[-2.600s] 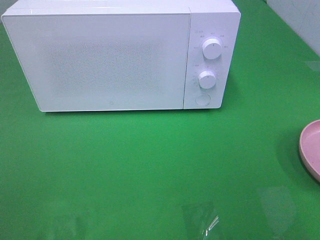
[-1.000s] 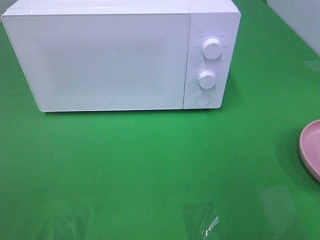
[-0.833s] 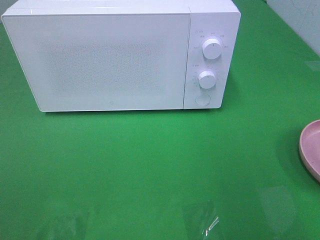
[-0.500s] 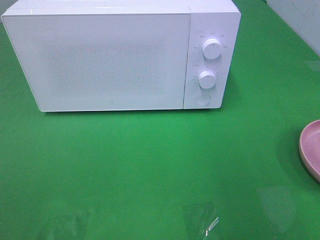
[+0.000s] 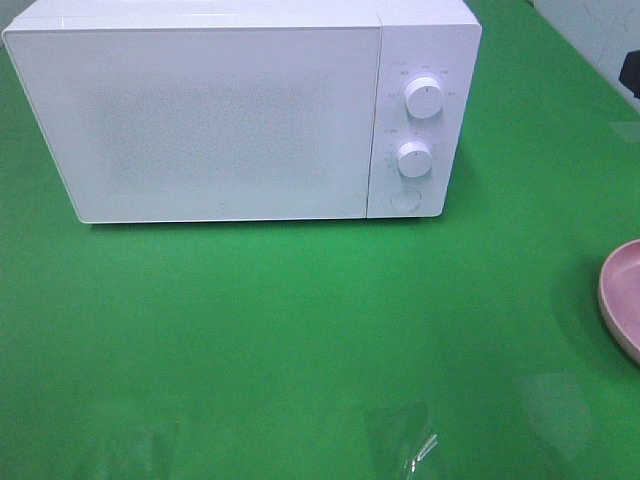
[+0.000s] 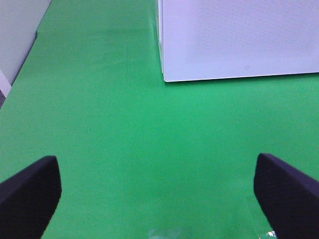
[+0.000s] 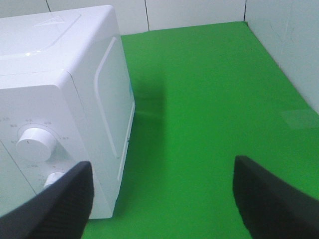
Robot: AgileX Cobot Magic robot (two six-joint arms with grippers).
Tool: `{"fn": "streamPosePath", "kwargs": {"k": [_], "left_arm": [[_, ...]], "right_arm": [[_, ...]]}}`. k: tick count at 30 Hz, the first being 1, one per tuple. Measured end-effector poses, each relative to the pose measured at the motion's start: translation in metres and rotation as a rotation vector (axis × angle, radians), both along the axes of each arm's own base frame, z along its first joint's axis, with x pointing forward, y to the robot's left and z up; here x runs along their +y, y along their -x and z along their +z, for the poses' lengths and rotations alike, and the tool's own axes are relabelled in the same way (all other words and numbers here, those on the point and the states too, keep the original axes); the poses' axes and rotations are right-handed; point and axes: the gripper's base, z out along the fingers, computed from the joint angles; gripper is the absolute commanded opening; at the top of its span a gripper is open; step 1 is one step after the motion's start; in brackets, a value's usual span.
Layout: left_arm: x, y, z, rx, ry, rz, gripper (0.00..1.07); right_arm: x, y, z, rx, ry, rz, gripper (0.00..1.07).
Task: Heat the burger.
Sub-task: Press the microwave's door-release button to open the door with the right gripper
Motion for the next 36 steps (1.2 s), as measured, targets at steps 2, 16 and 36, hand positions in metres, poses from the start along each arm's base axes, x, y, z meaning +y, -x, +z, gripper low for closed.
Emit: {"fn": "streamPosePath", "kwargs": {"k": [2,16,36], "left_arm": [[0.0,0.0,0.0,0.0,0.0,0.0,0.98],[0.0,0.0,0.0,0.0,0.0,0.0,0.98],[0.0,0.0,0.0,0.0,0.0,0.0,0.98]], "right_arm": [[0.0,-0.002,-0.004,-0.014,0.0,0.001,0.76],[0.013,-0.007,-0.033,-0.057,0.039,-0.002,0.76],[0.092,-0.005,-0.074,-0.093,0.14,-0.026,0.76]]}}
